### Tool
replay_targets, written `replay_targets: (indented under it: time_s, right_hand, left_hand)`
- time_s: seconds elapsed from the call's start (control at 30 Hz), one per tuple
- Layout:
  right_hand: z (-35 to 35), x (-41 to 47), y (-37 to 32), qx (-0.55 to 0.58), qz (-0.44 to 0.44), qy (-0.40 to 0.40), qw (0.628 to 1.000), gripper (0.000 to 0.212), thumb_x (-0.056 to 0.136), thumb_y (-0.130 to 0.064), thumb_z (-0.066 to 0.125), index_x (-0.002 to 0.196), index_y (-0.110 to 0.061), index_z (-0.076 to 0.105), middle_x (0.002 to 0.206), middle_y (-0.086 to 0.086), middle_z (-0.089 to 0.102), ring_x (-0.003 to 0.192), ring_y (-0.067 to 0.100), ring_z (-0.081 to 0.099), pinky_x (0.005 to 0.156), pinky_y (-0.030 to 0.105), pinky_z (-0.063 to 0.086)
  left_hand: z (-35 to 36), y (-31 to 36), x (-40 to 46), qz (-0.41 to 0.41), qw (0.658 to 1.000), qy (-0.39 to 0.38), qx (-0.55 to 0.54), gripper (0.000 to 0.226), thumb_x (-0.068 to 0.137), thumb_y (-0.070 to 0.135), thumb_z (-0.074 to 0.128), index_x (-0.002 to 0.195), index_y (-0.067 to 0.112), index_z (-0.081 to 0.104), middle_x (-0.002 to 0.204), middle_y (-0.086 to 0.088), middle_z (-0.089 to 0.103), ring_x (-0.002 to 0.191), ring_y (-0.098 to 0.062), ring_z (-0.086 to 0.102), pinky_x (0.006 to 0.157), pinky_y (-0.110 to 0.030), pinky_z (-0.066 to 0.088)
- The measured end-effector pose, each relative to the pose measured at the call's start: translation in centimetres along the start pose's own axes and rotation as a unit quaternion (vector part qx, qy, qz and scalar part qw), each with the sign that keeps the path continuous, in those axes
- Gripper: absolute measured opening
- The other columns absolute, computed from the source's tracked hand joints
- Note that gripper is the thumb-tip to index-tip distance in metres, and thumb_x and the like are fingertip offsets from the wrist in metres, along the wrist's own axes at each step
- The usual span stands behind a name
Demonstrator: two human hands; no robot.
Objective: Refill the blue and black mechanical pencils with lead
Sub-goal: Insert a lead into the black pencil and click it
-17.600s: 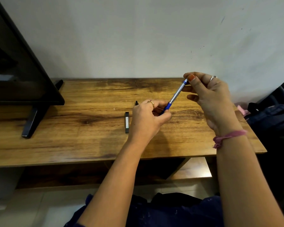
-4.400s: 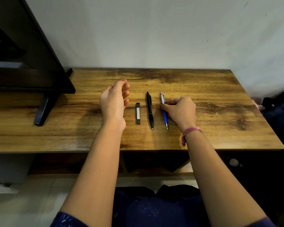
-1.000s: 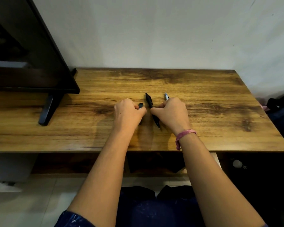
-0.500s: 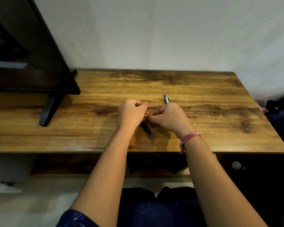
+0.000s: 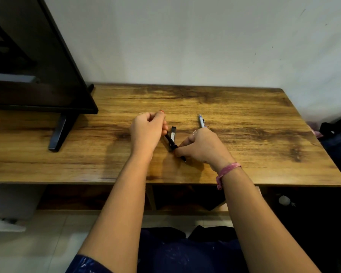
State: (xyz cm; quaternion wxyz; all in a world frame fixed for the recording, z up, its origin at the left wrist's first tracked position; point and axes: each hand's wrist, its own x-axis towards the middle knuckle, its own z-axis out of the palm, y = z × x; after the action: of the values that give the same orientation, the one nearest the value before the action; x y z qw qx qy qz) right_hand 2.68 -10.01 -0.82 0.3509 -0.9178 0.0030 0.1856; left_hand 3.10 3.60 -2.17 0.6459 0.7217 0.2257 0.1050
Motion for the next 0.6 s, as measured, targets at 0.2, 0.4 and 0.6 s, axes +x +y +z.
replay_targets:
  time_s: [0.2,0.4,0.6]
  right_hand:
    - [-1.4,-0.5,0.3,0.186,-0.003,-0.005,0.983,0.019,0.071,-0.016,0.083,0.078,-0.002,0.072,0.061,0.003,0.068,0.048,0.008,0.058,0.054,0.023,0.055]
    - [-2.5,-0.8,0.6,0.241,-0.034,-0.07,0.967,0.019,0.072,-0.014,0.082,0.085,-0.004,0.073,0.063,-0.002,0.072,0.056,0.005,0.066,0.05,0.016,0.052]
    - [-3.9,-0.3,1.1,0.382,-0.099,0.014,0.919,0.019,0.08,-0.023,0.075,0.097,-0.015,0.071,0.091,0.002,0.074,0.084,0.014,0.068,0.083,0.033,0.056]
  left_hand:
    - [-0.3,-0.1,0.0,-0.009,0.999,-0.04,0.03,0.02,0.082,0.04,0.068,0.081,0.02,0.067,0.072,0.004,0.07,0.061,-0.006,0.064,0.065,-0.027,0.055]
    - [0.4,0.3,-0.5,-0.026,0.993,-0.113,-0.031,0.018,0.075,0.033,0.078,0.085,0.02,0.072,0.082,0.002,0.075,0.082,-0.015,0.072,0.078,-0.034,0.057]
    - [0.5,1.1,-1.5,-0.017,0.976,-0.203,-0.075,0.02,0.077,0.02,0.077,0.093,0.011,0.072,0.091,-0.005,0.075,0.089,-0.019,0.071,0.079,-0.031,0.057]
